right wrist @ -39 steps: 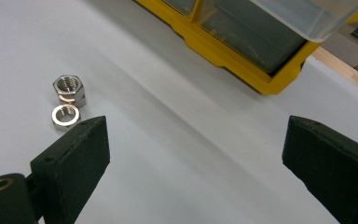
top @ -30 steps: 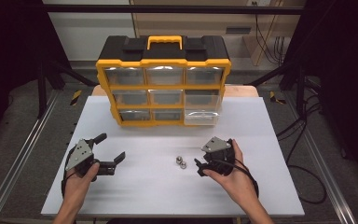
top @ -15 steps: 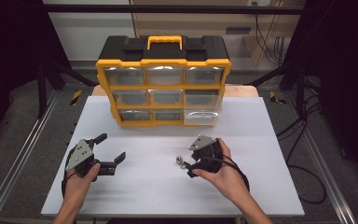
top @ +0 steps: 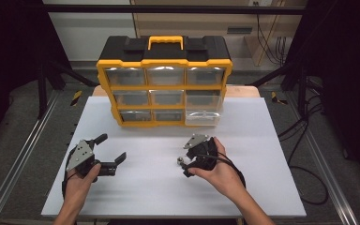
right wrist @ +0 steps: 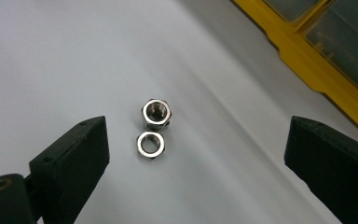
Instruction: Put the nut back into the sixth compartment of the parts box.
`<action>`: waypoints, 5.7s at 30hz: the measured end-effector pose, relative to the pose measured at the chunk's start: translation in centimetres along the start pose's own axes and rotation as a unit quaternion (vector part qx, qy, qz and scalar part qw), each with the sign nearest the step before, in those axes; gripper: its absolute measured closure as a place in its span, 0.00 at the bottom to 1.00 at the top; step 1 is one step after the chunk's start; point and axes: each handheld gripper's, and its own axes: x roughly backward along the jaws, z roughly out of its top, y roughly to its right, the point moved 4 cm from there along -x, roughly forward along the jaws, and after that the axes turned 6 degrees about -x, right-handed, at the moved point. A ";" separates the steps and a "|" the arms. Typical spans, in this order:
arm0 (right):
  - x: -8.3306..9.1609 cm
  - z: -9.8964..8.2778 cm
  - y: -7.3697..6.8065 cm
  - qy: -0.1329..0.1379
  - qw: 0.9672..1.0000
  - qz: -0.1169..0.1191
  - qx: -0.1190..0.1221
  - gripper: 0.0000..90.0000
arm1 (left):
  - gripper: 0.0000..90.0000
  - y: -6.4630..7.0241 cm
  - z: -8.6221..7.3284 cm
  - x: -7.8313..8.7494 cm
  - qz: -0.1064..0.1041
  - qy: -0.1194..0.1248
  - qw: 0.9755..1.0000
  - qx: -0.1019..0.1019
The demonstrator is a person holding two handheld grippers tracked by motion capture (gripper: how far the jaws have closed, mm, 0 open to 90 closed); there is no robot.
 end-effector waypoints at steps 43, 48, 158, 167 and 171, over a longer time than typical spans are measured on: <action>-2.4 2.1 -0.9 -0.065 0.997 0.031 0.001 0.22 | 0.01 0.1 0.0 -0.1 -0.006 0.000 1.000 0.000; -2.5 2.3 -0.8 -0.061 0.998 0.034 -0.006 0.29 | 0.01 0.1 0.0 0.0 -0.006 0.001 1.000 0.001; -0.4 0.1 0.9 -0.052 0.998 0.032 -0.016 0.78 | 0.01 -0.6 -0.1 0.3 0.003 0.015 0.999 0.032; 0.5 0.5 1.5 -0.040 0.999 0.025 -0.019 0.78 | 0.01 -0.8 -0.1 0.4 0.006 0.015 0.999 0.031; 1.0 0.5 1.6 -0.038 0.999 0.023 -0.016 0.78 | 0.01 -0.7 -0.1 0.3 0.002 0.015 0.999 0.031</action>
